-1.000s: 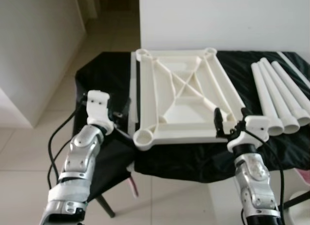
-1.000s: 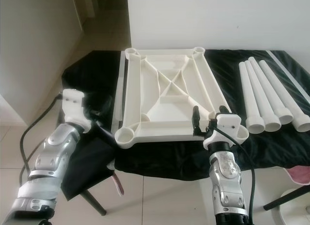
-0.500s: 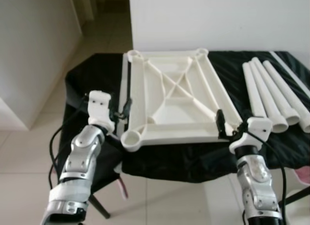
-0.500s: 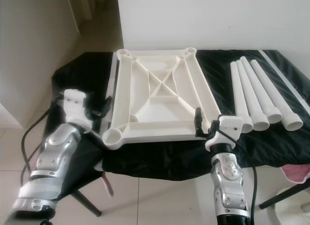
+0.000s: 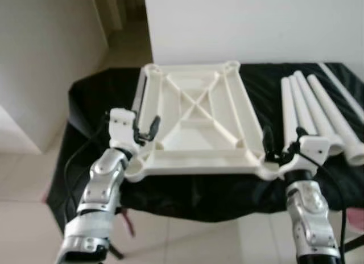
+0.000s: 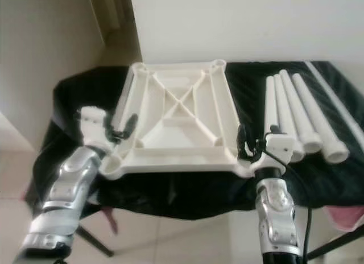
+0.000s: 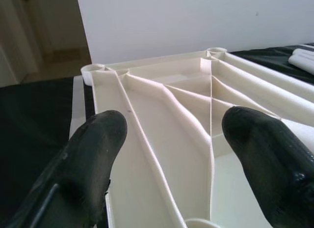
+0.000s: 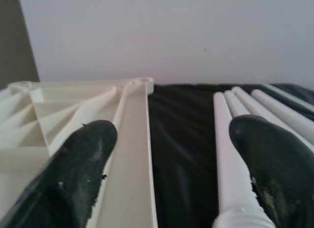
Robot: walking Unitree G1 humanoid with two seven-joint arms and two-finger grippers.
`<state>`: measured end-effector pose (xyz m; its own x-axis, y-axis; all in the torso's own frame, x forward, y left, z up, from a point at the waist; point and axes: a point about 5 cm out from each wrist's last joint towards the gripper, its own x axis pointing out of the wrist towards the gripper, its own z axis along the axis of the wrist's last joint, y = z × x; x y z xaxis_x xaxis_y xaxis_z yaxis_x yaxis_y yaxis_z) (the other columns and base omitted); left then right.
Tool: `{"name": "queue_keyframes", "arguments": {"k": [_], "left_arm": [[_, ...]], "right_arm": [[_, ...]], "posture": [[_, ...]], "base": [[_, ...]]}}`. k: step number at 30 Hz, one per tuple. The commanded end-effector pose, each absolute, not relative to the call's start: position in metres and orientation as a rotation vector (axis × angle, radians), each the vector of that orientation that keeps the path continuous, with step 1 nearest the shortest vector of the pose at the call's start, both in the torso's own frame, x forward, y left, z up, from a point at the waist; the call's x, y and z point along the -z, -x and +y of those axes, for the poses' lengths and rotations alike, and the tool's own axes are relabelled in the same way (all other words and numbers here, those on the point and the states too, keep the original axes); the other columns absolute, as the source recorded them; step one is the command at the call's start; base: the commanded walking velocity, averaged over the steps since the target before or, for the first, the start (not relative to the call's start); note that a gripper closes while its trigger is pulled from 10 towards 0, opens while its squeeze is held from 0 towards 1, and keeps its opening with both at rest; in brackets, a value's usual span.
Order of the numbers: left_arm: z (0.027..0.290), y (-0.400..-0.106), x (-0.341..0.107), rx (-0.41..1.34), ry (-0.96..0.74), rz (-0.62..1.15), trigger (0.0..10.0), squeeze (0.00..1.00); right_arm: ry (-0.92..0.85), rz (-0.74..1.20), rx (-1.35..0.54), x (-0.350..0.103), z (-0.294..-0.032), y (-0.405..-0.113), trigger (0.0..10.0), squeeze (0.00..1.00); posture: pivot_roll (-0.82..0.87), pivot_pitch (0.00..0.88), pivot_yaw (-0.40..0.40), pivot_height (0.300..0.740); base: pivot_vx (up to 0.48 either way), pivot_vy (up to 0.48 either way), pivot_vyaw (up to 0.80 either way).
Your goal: Building children table
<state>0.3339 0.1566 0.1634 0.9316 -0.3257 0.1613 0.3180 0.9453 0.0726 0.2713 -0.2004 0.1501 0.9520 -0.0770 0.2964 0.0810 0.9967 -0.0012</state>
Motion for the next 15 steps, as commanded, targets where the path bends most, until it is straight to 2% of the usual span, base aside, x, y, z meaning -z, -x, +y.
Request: {"name": "queue_keyframes", "arguments": {"k": [1,15], "left_arm": [[0.1556,-0.3347,-0.1644,0.323,-0.037,-0.179,10.0,0.0],[0.159,-0.3384,-0.1673,0.274,-0.018,-0.187,10.0,0.0]], "right_arm": [[0.015,-0.297,0.078,-0.1493,-0.2002,-0.2714,10.0,0.0],[0.017,-0.301,0.084,-0.1504,-0.1998,-0.2716,10.0,0.0]], "posture": [[-0.07,0.0,0.005,0.74],[-0.08,0.0,0.007,0.74]], "base": [[0.0,0.0,0.0],[0.0,0.0,0.0]]}}
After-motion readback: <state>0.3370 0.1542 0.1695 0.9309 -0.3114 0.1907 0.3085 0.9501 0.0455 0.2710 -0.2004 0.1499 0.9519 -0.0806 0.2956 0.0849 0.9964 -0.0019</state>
